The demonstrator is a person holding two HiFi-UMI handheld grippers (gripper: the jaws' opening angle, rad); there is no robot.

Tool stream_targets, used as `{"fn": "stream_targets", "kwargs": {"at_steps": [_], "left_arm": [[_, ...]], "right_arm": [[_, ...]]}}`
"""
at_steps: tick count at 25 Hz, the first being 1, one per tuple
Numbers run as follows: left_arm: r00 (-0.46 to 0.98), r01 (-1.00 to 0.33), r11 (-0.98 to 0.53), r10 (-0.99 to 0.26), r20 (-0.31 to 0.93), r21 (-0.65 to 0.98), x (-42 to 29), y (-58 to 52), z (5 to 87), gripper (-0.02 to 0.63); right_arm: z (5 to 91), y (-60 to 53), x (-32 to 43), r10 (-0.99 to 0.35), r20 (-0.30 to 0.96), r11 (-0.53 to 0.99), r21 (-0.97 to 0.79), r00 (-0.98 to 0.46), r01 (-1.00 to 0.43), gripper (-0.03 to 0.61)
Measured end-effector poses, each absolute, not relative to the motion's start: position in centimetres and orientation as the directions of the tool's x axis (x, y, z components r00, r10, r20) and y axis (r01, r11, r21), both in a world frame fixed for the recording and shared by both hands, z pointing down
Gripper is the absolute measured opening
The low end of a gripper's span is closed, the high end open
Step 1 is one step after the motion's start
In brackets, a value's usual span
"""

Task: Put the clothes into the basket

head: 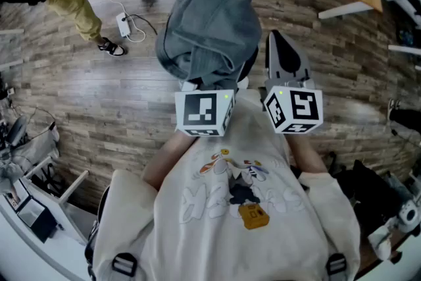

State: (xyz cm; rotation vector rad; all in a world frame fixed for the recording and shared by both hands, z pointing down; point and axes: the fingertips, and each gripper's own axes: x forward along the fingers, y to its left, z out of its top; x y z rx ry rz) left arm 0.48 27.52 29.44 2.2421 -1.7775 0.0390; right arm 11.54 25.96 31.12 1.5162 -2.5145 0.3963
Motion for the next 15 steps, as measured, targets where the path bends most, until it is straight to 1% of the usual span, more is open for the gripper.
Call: {"fn": "stream_targets", "kwargs": {"at_steps": [9, 12, 15], "left_arm": [[0.251, -0.957, -0.208, -0.942, 0.221, 0.2, -0.4, 27.5, 30.1, 0.448], [0.245, -0.959, -0.205, -0.946, 0.211, 0.194, -1.0, 27.2, 30.1, 0.448], [0.25, -0.957, -0.208, -0.945, 0.209, 0.201, -1.3, 27.3, 30.2, 0.448]], "right_arm": [[31.3, 25.9, 10.7, -0.834, 0.29, 0.45, -0.134, -0.469, -0.883, 0.025], [30.8, 25.7, 10.2, -0.837, 0.267, 0.459, -0.132, -0.477, -0.879, 0.025], [31.0, 26.0, 10.0, -0.839, 0.271, 0.453, -0.134, -0.472, -0.881, 0.025]]}}
